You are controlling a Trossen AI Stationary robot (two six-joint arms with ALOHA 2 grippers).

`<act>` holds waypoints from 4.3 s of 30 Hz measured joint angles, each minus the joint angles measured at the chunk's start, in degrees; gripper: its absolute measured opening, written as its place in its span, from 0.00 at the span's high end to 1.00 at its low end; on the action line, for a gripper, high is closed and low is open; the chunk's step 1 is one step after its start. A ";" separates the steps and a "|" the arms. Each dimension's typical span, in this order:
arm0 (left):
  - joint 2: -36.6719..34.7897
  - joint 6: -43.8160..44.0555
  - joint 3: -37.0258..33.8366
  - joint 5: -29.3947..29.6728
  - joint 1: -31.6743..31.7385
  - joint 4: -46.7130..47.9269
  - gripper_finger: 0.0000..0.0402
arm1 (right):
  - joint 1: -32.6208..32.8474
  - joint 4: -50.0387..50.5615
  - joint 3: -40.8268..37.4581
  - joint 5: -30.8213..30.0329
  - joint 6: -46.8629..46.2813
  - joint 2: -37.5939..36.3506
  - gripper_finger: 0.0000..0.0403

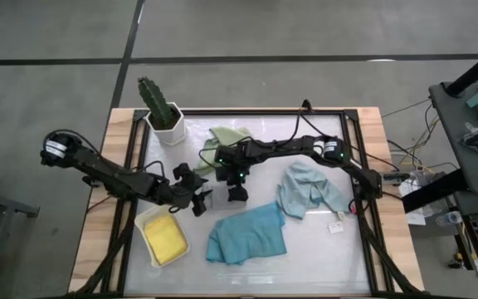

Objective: Fold microfiber towels
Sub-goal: Fold the gray microfiber towel

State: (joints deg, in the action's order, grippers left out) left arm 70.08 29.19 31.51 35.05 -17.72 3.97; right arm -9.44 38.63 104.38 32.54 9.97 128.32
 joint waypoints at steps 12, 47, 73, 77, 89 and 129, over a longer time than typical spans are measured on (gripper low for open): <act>0.02 0.03 0.00 1.16 0.09 -0.04 0.56 | 0.70 -0.13 0.56 -0.17 1.64 0.80 0.39; -9.48 0.39 0.48 4.22 -0.45 -0.50 0.56 | 1.21 -4.02 -11.60 0.45 -0.99 -14.46 0.95; -10.35 -7.30 0.39 6.96 -1.88 -13.29 0.56 | 1.71 -99.02 -57.14 -19.90 -22.62 -34.13 0.96; -7.57 -7.23 0.35 6.86 -1.89 -18.49 0.56 | 2.20 -98.96 -57.01 -20.23 -21.46 -33.99 0.96; -4.77 -7.37 0.35 9.26 -1.24 -27.90 0.56 | 5.12 -98.39 -56.99 -26.39 -17.11 -32.14 0.96; -6.20 2.00 0.50 9.60 -9.27 -37.93 1.00 | 4.93 -78.73 -56.90 -13.90 -22.00 -42.22 0.43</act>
State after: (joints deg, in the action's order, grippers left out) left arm 63.88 31.19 32.01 44.65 -26.99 -33.96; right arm -4.51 -40.11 47.48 18.64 -12.03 86.10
